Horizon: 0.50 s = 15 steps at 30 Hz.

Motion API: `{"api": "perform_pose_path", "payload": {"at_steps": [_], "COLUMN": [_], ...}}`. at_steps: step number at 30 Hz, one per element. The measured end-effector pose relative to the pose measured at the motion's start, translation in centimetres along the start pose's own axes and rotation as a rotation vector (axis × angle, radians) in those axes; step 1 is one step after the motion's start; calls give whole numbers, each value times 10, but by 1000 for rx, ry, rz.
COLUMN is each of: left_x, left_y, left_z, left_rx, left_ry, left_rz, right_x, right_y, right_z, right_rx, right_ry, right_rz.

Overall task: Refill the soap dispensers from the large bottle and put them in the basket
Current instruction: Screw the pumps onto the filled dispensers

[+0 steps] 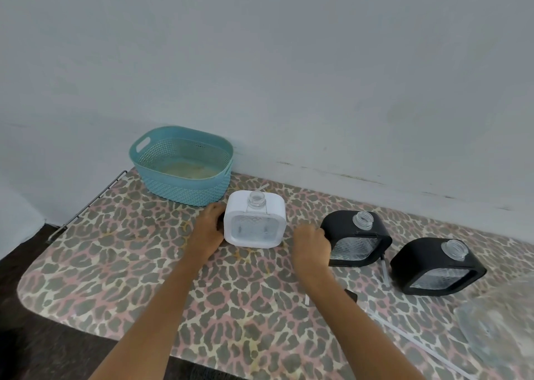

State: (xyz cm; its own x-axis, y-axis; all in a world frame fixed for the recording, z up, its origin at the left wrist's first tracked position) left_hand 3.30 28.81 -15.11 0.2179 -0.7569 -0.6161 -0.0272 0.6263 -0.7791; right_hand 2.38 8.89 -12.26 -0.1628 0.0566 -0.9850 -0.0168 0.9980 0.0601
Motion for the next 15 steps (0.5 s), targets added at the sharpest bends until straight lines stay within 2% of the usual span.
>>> {"api": "perform_pose_path", "payload": {"at_steps": [4,8,12,15], "left_x": [2,0,6,6], "left_y": [0,4,1,9], "left_z": [-3,-13,-23,-21], "left_rx": [66,45,2,-62], "left_ry": [27,108,261,209], "left_rz": [-3,-181,-269,-248], "right_x": [8,-7,-70,-122], "right_y": [4,4,-8,-15], "right_z": [4,-2,-14,-17], "right_rx": [41,39,-15,-117], "right_ry": [-51,-83,-232,-363], "right_rz": [-127,-12,366,745]}}
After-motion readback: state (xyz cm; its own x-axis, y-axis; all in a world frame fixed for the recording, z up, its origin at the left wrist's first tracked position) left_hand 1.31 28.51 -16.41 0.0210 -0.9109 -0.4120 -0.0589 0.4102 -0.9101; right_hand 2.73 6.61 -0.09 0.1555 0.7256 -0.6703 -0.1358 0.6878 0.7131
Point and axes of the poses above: each hand's wrist, its own z-axis towards the middle knuckle, its own x-axis out of the palm, y = z × x, the point moved 9 cm from there along z, towards the middle knuckle
